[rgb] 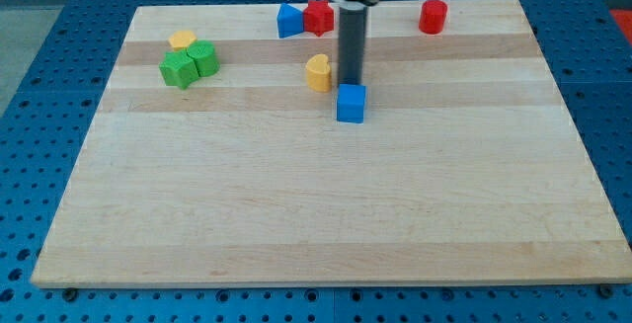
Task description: Move the yellow heart to the group of blocks
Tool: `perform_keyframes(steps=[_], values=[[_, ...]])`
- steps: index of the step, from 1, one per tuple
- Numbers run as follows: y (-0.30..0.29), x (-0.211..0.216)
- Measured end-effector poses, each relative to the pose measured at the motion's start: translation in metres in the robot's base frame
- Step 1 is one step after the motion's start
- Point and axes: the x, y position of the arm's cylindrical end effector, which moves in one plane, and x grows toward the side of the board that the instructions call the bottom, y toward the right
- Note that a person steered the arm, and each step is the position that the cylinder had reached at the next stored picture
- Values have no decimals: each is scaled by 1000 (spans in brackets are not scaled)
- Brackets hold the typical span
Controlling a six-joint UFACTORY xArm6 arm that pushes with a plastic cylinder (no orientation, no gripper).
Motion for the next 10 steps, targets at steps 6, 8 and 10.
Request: perform_keyframes(steps=[6, 8, 10], values=[[-37, -67], [-104, -57], [-130, -41]])
